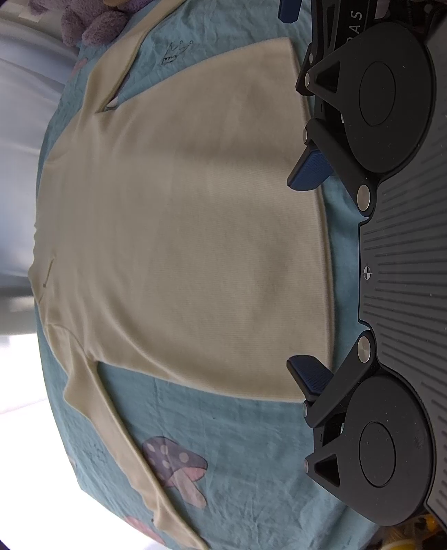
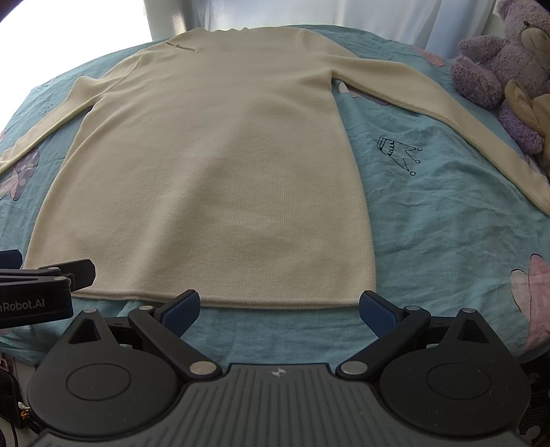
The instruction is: Fold small clothes
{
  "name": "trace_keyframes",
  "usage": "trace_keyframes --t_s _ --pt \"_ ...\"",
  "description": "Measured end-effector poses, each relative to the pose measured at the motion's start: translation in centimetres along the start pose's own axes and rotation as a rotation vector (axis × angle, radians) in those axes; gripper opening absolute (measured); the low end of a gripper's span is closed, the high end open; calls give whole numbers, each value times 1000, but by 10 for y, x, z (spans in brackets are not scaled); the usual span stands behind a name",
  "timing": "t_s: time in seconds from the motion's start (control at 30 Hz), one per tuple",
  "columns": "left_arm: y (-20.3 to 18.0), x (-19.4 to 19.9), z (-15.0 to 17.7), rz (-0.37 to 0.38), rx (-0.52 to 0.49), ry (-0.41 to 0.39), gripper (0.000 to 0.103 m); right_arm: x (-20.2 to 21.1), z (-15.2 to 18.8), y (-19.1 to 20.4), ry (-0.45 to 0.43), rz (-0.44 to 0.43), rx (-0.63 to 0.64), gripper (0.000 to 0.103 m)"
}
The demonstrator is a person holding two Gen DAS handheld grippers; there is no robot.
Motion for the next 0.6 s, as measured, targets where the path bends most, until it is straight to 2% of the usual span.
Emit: trace_keyframes --t_s 0.6 --pt "-2 -2 0 2 7 14 103 -2 1 -4 4 -8 -7 99"
Point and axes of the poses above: each gripper's, at about its wrist camera, not at the fingertips, and x roughly against the way its jaws point, y to its left, z to its underside, the point moved 4 cm from there along -x, roughly the way its jaws point, and after that the axes turned 8 degrees about -x, right-handed, at the moved point
